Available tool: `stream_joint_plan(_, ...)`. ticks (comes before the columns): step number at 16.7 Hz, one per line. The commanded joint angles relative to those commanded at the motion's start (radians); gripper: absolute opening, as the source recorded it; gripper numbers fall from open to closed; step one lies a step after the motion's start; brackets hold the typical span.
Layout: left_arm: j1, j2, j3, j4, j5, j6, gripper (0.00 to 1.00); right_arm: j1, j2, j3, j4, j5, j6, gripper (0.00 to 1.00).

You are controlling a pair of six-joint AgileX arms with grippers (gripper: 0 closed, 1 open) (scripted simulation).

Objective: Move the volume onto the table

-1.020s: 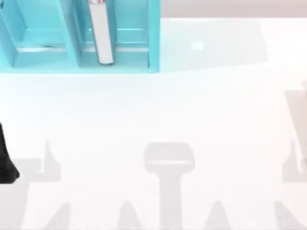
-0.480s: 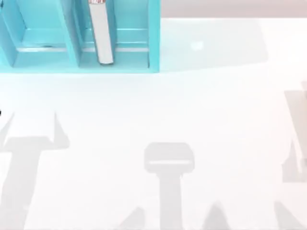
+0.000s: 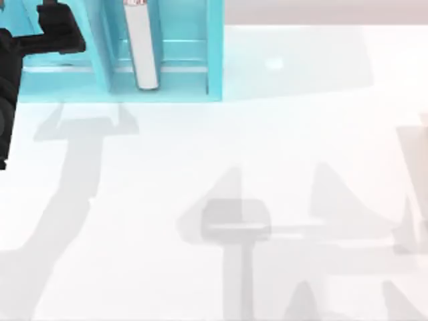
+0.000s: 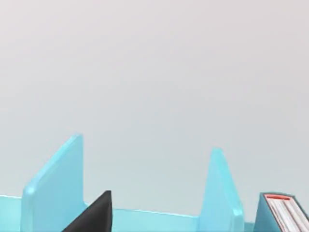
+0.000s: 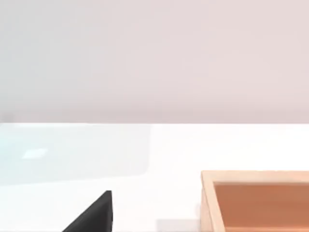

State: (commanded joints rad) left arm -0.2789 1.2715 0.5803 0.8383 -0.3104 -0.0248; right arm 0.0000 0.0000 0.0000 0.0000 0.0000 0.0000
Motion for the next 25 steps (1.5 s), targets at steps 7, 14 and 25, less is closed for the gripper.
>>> stream_joint_plan(7,-0.129,0.68,0.172,0.311,-0.062,0.001,1.0,0.0,0.0,0.0,0.0,0.0,0.0,1.0)
stream_joint_plan(14,-0.171,0.86,0.231,0.376,-0.067,0.002,1.0,0.0,0.0,0.0,0.0,0.0,0.0,1.0)
stream_joint_plan(25,-0.128,0.993,0.473,0.27,-0.022,0.006,1.0,0.0,0.0,0.0,0.0,0.0,0.0,1.0)
